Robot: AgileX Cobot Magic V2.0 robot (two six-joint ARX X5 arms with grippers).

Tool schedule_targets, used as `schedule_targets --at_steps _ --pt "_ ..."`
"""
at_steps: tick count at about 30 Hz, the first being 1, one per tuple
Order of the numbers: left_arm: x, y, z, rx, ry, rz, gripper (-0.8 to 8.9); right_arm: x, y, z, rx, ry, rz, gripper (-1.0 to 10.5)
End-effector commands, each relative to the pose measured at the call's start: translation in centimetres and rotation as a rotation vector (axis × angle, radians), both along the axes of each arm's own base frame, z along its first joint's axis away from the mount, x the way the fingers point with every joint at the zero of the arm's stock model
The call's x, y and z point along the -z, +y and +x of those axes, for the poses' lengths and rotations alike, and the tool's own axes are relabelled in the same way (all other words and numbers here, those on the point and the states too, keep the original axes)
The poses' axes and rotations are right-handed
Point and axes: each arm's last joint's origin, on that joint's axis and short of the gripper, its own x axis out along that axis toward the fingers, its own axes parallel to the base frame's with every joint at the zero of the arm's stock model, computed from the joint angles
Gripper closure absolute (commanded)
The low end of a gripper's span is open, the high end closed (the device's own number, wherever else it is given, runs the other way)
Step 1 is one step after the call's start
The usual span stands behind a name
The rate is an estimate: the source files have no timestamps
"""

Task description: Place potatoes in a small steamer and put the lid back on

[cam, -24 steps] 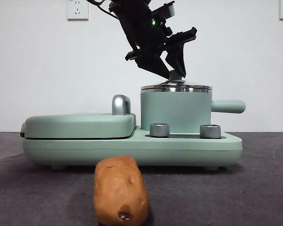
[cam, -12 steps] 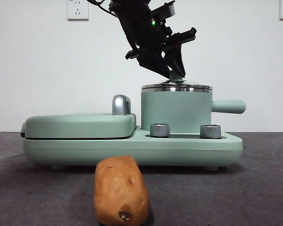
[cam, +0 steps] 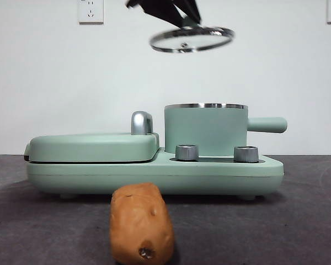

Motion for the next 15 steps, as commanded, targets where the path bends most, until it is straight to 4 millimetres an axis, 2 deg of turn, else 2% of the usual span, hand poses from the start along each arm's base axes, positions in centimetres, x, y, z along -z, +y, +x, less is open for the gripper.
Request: schedule_targets --at_steps 1,8,11,15 --pt "-2.5 1.6 -0.4 -0.026 -0.064 -0.032 8.08 -0.3 0.3 0.5 -0.026 0.028 0.015 4.5" --pt "-4.1 5.8 -0.6 -0.117 -0.043 -0.015 8.08 0.5 2.0 2.8 -0.082 0.155 -0.015 4.5" --pt "-4.4 7.5 -0.5 -0.157 -0.03 -0.006 8.08 1.3 3.6 3.9 -0.103 0.217 -0.073 4.5" --pt "-4.5 9.2 -0.3 -0.202 -0.008 0.008 8.08 2.7 6.9 5.3 -0.13 0.303 -0.195 4.5"
